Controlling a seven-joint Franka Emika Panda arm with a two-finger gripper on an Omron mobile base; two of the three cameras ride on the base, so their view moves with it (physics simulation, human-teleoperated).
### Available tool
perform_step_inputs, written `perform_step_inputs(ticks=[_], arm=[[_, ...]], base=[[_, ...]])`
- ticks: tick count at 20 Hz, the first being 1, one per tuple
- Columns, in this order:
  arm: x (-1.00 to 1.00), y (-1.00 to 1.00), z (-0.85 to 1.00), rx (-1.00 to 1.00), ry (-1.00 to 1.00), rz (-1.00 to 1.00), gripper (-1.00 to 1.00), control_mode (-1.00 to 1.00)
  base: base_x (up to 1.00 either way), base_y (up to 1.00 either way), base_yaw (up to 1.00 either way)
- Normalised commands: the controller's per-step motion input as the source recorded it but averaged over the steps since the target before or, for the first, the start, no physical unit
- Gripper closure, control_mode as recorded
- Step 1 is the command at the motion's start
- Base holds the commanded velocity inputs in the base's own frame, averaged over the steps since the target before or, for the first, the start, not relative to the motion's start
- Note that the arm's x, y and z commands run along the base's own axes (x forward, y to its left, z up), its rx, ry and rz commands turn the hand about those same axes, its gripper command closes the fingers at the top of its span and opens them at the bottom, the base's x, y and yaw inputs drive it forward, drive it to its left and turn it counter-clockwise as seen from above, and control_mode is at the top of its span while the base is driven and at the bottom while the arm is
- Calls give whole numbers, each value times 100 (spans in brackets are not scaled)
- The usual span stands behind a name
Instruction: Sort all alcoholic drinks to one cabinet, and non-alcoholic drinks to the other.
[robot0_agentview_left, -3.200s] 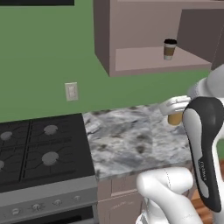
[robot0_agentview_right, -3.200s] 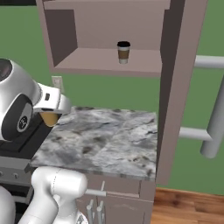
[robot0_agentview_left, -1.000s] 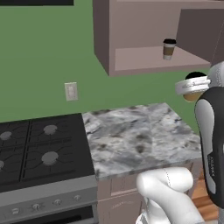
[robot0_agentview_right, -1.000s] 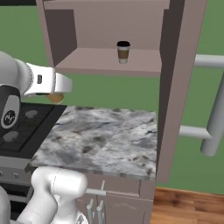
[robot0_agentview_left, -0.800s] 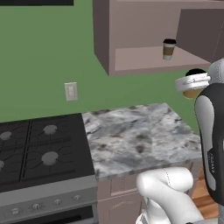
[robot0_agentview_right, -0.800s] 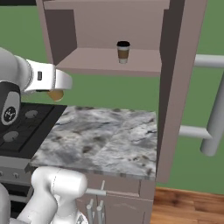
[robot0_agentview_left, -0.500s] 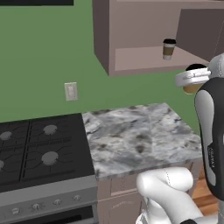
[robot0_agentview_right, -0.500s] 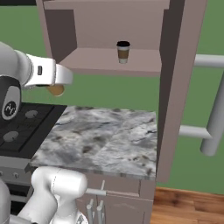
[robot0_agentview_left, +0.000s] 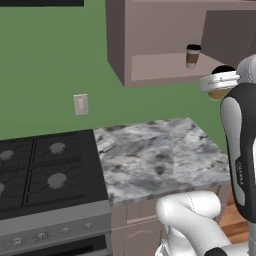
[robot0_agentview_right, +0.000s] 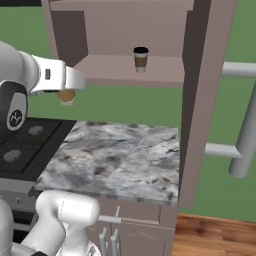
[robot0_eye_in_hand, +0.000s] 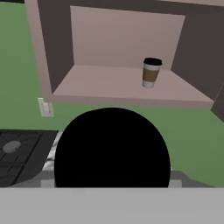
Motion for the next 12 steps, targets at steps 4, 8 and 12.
perform_step_inputs(ticks=[4,8,12], arm=[[15,-1,10,0,-5,-1,100,-100],[19,0,6,0,-2,-1,100,-100],[25,0,1,0,0,-1,100,-100]], base=[[0,0,0],[0,0,0],[0,0,0]])
